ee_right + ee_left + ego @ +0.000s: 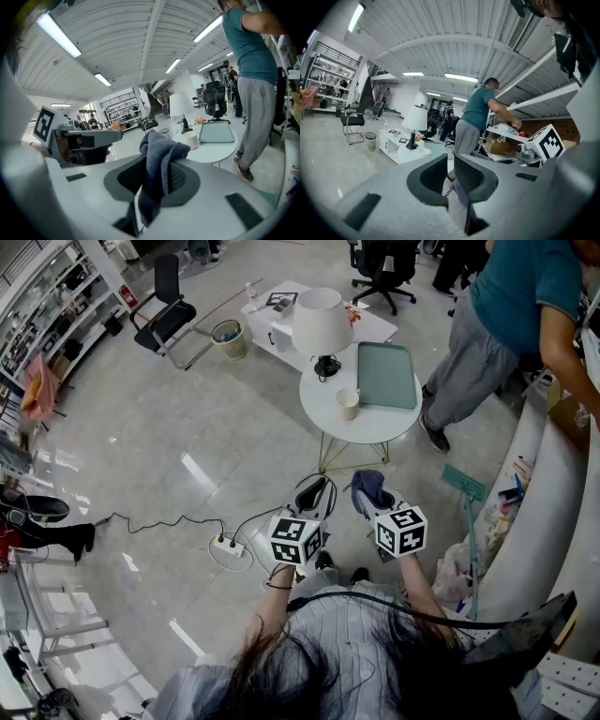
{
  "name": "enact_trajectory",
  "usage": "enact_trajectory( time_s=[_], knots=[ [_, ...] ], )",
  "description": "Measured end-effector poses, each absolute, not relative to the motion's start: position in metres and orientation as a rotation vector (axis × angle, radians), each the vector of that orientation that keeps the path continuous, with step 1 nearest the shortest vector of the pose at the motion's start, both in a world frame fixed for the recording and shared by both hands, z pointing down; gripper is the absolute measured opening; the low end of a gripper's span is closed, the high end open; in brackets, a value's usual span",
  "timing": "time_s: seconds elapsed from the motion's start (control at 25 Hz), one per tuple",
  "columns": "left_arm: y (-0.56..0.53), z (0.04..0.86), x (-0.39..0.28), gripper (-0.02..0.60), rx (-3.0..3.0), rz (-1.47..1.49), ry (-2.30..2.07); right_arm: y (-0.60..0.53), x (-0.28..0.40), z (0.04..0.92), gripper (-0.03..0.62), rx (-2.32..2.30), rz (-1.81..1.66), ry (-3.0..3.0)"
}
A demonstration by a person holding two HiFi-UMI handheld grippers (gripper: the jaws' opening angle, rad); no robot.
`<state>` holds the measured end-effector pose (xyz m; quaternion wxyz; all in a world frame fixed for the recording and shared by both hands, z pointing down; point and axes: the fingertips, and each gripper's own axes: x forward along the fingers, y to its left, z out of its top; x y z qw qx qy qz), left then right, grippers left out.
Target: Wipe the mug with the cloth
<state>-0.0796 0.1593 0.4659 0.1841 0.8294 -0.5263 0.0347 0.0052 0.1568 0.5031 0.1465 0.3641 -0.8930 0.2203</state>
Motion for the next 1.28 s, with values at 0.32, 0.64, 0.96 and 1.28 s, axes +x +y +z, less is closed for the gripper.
enact_trajectory(
  time_s=[0.32,0.64,0.96,1.28],
  knots=[
    [0.153,0.476,-0.097,0.054,2.339,0.142,-1.471,0.15,-0.007,0.51,0.086,1.077,0.674,-2.55],
    [0.147,0.48,-0.117,0.054,2.348,0.158,-1.454,0.142,-0.018,0.518,0.086,1.141,0.72,-2.54],
    [0.151,0.495,-0.126,0.054,2.307,0.148,-1.42,0.154,-0.024,0.529,0.086,1.15,0.764,-2.515],
    [0.128,0.51,-0.111,0.054,2.281,0.176,-1.377,0.133,-0.007,0.537,0.086,1.186,0.808,-2.501]
  ],
)
